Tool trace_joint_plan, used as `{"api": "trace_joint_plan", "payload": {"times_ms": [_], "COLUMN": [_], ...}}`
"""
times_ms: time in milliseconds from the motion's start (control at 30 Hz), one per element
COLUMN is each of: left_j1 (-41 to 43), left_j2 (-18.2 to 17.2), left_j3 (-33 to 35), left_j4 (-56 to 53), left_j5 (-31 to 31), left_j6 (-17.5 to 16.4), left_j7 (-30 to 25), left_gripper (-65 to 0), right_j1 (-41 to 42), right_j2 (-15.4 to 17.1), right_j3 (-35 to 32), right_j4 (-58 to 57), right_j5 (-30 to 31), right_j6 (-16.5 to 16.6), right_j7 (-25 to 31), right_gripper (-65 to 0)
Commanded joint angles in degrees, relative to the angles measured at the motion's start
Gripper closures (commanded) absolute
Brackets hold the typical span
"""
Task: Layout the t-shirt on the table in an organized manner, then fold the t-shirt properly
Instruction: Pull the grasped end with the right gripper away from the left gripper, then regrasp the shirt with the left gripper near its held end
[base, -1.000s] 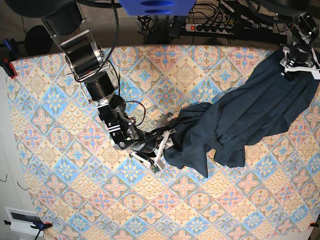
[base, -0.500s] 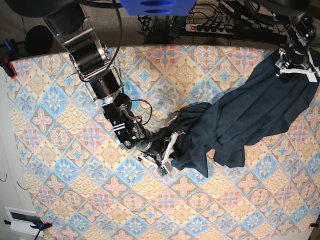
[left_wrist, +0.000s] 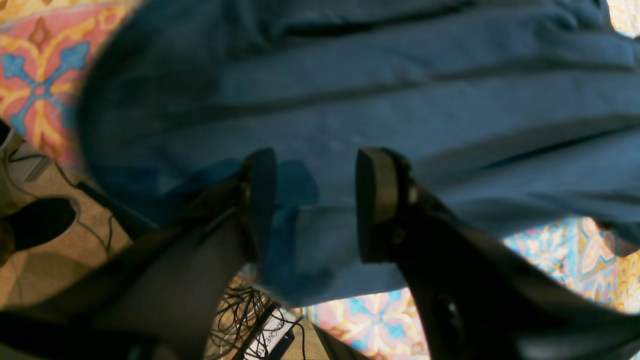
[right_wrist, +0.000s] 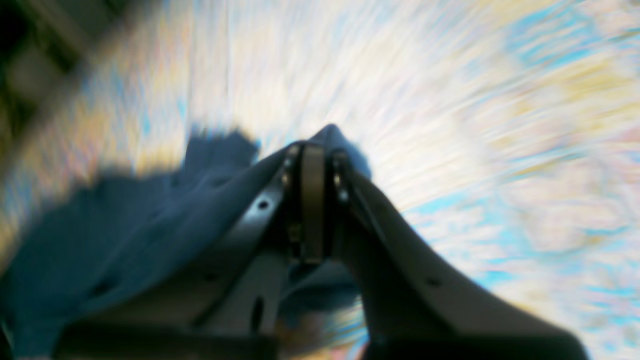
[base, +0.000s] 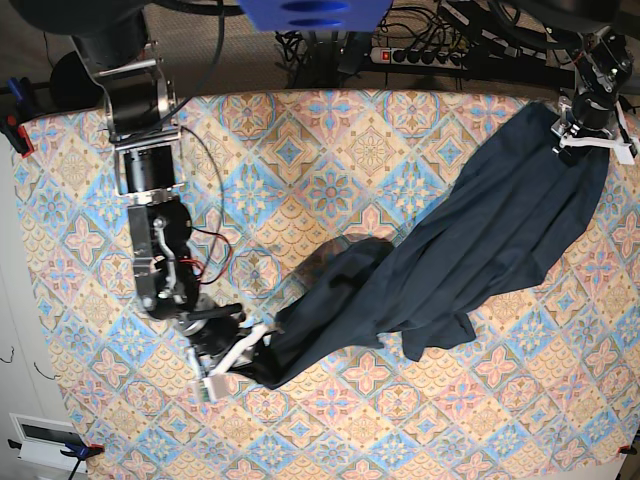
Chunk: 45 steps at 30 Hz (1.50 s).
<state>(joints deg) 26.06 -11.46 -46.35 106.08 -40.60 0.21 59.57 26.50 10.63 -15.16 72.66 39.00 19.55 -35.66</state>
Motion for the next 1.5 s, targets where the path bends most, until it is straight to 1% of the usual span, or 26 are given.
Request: {"api": "trace_joint_plan", "payload": {"times_ms": [0,67,133,233,300,333,433,533,600,667,900,1100,1167,1400,1467], "left_j1": [0.18,0.18,0.0,-0.97,-1.05,-1.05,-1.05,-1.05,-1.05,-1.14,-3.6,-6.94,-7.03,-6.59,-6.68], "left_j2": [-0.98,-2.38,-2.91,-4.14,-5.2,-6.51,-10.65,-14.69,-16.45,-17.68,-18.03,-17.85,-17.85,-17.77,-17.77], "left_j3": [-0.38,-0.29,-0.29,-0.29,1.38,3.49,11.67,20.11,25.03,29.78,42.96,49.73,50.79,51.05,52.63], "left_j4": [0.86,0.86,0.86,0.77,0.77,0.77,0.77,0.77,0.77,0.77,0.77,0.77,0.77,0.77,0.77], "left_j5": [-0.15,-0.41,-0.41,0.03,0.03,0.03,0.03,0.73,2.93,6.53,13.92,14.97,14.97,14.88,14.97], "left_j6": [-0.16,-0.16,-0.16,-0.16,-0.16,-0.16,-0.16,-0.16,-0.16,-0.16,-0.16,-0.16,-0.16,-0.16,-0.16], "left_j7": [-0.8,-0.8,-0.8,-0.8,-0.8,-0.8,-1.24,-4.49,-6.6,-8.27,-9.24,-8.89,-8.89,-8.71,-8.71], "left_gripper": [-25.7,-25.7,-25.7,-25.7,-25.7,-25.8,-26.5,-26.5,-26.6,-26.6,-26.6,-26.6,-26.6,-26.6,-26.6], "right_j1": [1.76,1.67,1.67,0.53,0.36,-0.08,-0.79,-1.23,-2.19,-2.9,-3.07,-3.07,-3.07,-3.07,-3.07], "right_j2": [1.81,4.18,6.29,9.37,10.6,11.21,11.56,11.56,11.56,11.56,11.56,11.56,11.56,11.56,11.56], "right_j3": [2.37,5.71,8.17,10.81,12.12,12.65,13.18,13.27,13.27,13.27,13.27,13.27,13.27,13.18,13.0], "right_j4": [0.88,0.88,0.88,0.96,1.23,1.31,1.31,1.31,1.4,1.4,1.4,1.4,1.4,1.4,1.4], "right_j5": [2.27,5.26,6.84,9.74,12.03,12.47,12.47,12.47,12.47,12.47,12.47,12.47,12.47,12.47,12.47], "right_j6": [0.98,3.44,4.58,4.76,4.76,4.76,4.84,4.84,4.84,4.84,4.84,4.84,4.84,4.84,4.84], "right_j7": [1.95,1.95,1.86,1.86,1.86,1.86,1.86,1.86,1.86,1.86,1.95,1.95,1.95,1.95,1.95], "right_gripper": [-0.7,-0.7,-0.7,-0.7,-0.7,-0.7,-0.7,-0.7,-0.7,-0.7,-0.7,-0.7,-0.7,-0.7,-0.7]}}
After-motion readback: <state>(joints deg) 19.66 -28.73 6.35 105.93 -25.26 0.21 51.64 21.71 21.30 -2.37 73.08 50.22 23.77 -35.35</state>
